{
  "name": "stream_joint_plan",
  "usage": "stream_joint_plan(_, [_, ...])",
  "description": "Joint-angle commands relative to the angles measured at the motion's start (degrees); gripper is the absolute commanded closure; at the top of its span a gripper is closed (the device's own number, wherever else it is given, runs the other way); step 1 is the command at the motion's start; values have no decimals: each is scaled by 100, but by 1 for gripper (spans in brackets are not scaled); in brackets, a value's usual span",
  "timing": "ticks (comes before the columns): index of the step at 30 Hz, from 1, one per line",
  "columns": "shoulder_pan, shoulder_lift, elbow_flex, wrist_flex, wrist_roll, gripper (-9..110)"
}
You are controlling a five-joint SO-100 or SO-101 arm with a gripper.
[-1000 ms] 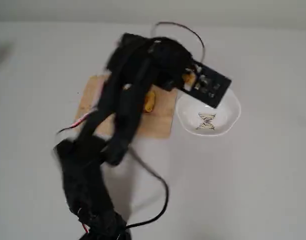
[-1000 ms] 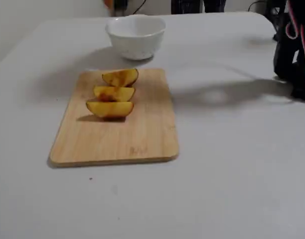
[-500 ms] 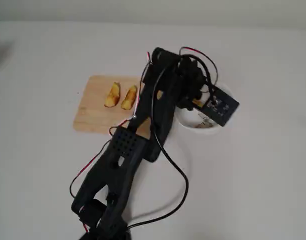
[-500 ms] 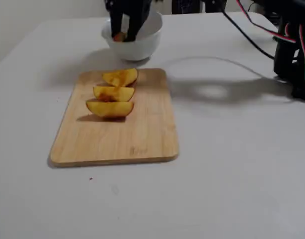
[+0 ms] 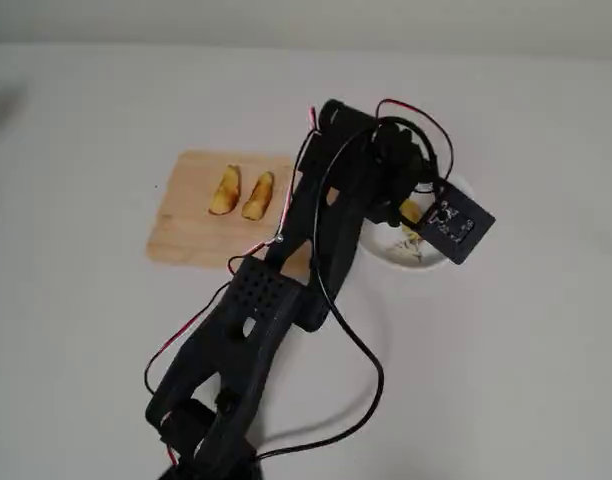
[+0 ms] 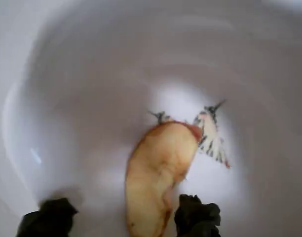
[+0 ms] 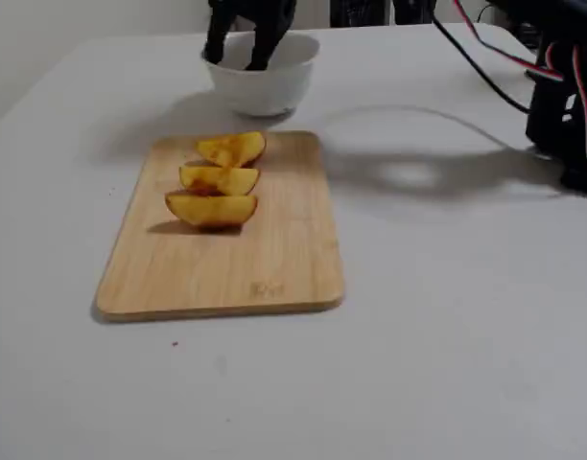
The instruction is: Pick up the leftmost apple slice from the cutting board and place it into the bowl
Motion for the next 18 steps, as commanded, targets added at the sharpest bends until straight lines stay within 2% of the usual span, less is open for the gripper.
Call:
stream_joint_plan(1, [97, 483, -396, 176, -97, 84])
stream_joint_plan(3, [97, 747, -396, 193, -176, 101])
stream_joint_plan(14, [404, 2470, -308, 299, -369, 101])
stream_joint_plan(18, [334, 3604, 1037, 299, -360, 101])
